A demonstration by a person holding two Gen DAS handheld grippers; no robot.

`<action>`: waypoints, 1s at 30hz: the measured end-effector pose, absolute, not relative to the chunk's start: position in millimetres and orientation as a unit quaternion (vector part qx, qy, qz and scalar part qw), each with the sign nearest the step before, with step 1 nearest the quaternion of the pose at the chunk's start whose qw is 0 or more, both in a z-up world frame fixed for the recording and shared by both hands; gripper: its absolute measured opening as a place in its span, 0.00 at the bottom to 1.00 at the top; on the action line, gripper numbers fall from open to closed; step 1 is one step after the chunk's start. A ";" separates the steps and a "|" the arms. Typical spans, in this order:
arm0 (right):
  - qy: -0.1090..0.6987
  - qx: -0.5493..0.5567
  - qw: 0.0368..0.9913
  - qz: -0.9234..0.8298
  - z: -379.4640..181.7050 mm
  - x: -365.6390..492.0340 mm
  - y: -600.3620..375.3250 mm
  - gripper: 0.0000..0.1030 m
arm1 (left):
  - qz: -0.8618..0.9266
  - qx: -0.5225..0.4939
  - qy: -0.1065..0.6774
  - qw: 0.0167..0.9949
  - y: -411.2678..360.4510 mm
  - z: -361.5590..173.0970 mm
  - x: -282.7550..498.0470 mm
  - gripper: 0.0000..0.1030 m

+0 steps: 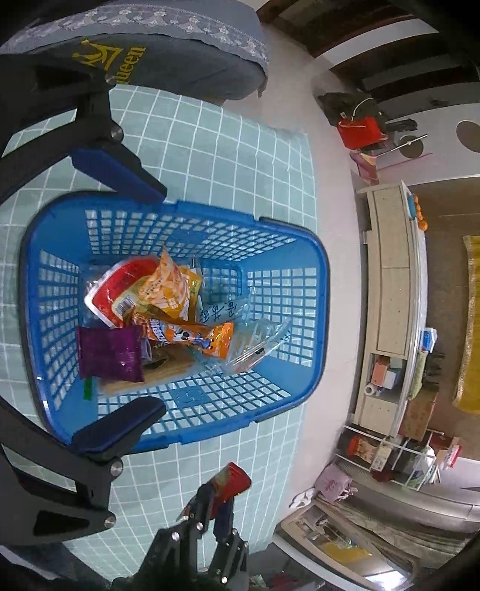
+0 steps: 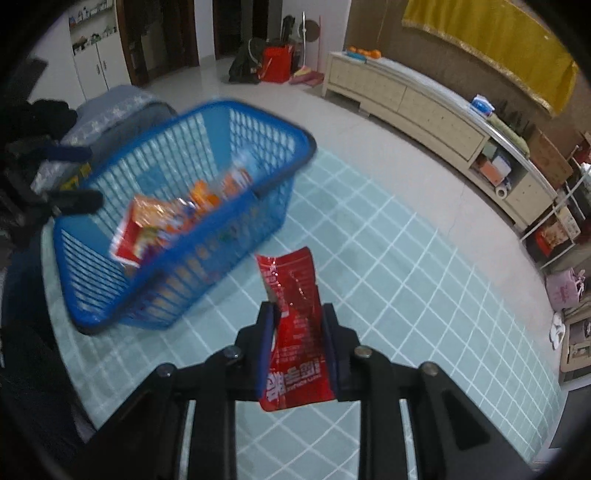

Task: Organize snacks
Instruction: 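Carry the red packet over the blue basket with the right tool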

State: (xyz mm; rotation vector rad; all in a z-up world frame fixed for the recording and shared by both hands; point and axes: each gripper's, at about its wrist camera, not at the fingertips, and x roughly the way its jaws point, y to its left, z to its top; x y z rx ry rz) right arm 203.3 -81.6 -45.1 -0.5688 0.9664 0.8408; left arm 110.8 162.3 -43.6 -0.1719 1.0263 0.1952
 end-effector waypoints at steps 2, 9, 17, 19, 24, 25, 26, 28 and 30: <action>0.439 -0.253 0.768 0.391 -33.2 195.3 -75.2 0.28 | 0.091 -0.083 0.485 0.866 165.4 -39.5 104.3 1.00; 0.426 -0.251 0.775 0.393 -13.3 175.2 -43.1 0.28 | 0.085 -0.088 0.472 0.873 175.3 -26.7 85.7 1.00; 0.422 -0.250 0.770 0.407 -4.3 159.7 -1.1 0.28 | 0.091 -0.093 0.468 0.874 202.8 -25.9 74.5 1.00; 0.424 -0.250 0.769 0.407 -5.1 158.3 9.4 0.28 | 0.091 -0.082 0.467 0.876 206.4 -26.3 73.9 1.00; 0.439 -0.246 0.764 0.403 -15.7 160.6 33.9 0.28 | 0.092 -0.079 0.464 0.878 220.7 -29.0 73.6 1.00; 0.444 -0.243 0.763 0.402 -19.2 162.0 39.2 0.28 | 0.094 -0.078 0.463 0.878 223.2 -30.3 74.1 1.00; 0.449 -0.242 0.762 0.400 -23.1 163.5 44.4 0.28 | 0.096 -0.078 0.464 0.877 226.4 -32.2 74.9 1.00; 0.458 -0.238 0.760 0.395 -30.0 165.4 53.8 0.28 | 0.098 -0.084 0.465 0.876 233.4 -36.5 76.2 1.00; 0.470 -0.232 0.756 0.392 -38.3 169.8 62.7 0.28 | 0.100 -0.092 0.466 0.874 240.4 -40.8 76.7 1.00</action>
